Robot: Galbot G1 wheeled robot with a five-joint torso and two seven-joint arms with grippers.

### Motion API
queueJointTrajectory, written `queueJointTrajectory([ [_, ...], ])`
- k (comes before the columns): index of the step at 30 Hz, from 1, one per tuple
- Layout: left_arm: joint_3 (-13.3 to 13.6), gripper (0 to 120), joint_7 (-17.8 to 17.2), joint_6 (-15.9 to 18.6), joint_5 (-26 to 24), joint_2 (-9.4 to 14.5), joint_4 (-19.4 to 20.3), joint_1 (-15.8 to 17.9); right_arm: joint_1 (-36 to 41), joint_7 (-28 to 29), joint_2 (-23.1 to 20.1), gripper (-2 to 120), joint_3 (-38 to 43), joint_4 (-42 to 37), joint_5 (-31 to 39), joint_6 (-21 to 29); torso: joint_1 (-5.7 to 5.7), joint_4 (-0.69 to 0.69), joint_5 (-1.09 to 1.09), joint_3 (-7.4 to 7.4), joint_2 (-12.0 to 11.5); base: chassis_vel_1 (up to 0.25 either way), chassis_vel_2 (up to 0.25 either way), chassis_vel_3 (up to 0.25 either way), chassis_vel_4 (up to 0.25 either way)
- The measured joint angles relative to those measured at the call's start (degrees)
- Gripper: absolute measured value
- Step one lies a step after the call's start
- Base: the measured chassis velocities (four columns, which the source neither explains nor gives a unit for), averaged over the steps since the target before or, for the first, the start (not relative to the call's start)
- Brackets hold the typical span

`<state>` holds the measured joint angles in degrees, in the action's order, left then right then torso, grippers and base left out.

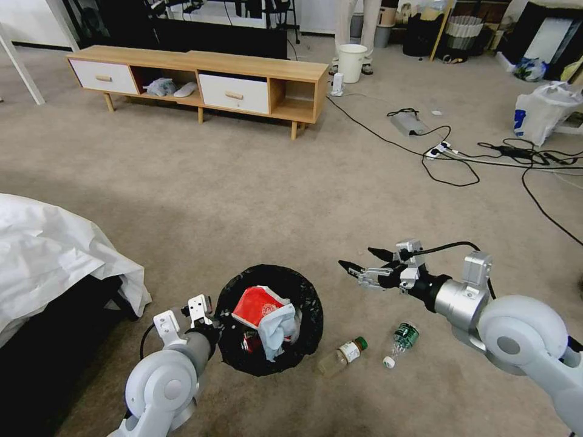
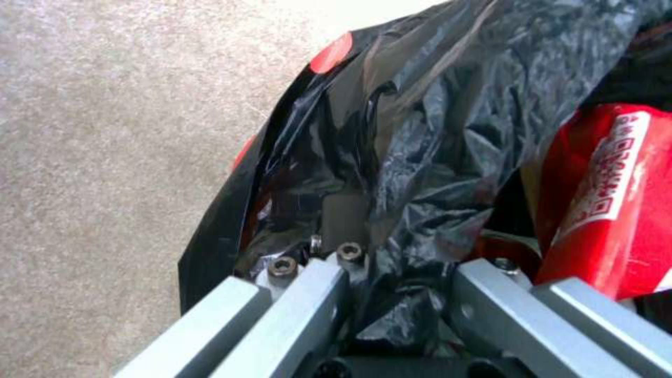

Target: Pick up the trash bin and place the garbage on the floor into it.

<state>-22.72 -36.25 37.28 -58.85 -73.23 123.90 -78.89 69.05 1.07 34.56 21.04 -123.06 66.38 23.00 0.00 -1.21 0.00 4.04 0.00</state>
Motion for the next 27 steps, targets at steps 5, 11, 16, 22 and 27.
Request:
queueJointTrajectory([
  [5,-0.14,0,-0.02,-0.05,-0.09,0.09,-0.23,0.25,0.0,3.19,1.66,100,-1.03,2.17,0.35,0.15,0.0,-0.01,0.0,0.0,0.0,0.0,0.0,0.0,0.0],
  [11,-0.72,0,-0.03,-0.09,-0.31,0.41,0.5,-0.03,0.08,7.76,4.32,100,-3.5,4.4,1.66,0.27,0.0,0.0,0.0,0.0,0.0,0.0,0.0,0.0,0.0],
  [16,-0.93,0,-0.02,-0.12,-0.55,0.79,1.11,0.11,0.17,11.52,6.28,100,-5.23,5.83,3.1,0.28,0.0,-0.01,0.0,0.0,0.0,0.0,0.0,0.0,0.0],
  [22,-0.93,0,-0.01,-0.13,-0.73,1.09,1.92,0.21,-0.5,16.41,8.54,100,-7.07,7.54,5.37,0.31,0.0,0.0,0.0,0.0,0.0,0.0,0.0,0.0,0.0],
  [27,-0.98,0,0.26,-0.14,-0.66,0.86,2.13,0.13,-1.54,21.07,10.91,100,-9.45,9.67,7.65,1.12,0.0,0.0,0.0,0.0,0.0,0.0,0.0,0.0,0.0],
])
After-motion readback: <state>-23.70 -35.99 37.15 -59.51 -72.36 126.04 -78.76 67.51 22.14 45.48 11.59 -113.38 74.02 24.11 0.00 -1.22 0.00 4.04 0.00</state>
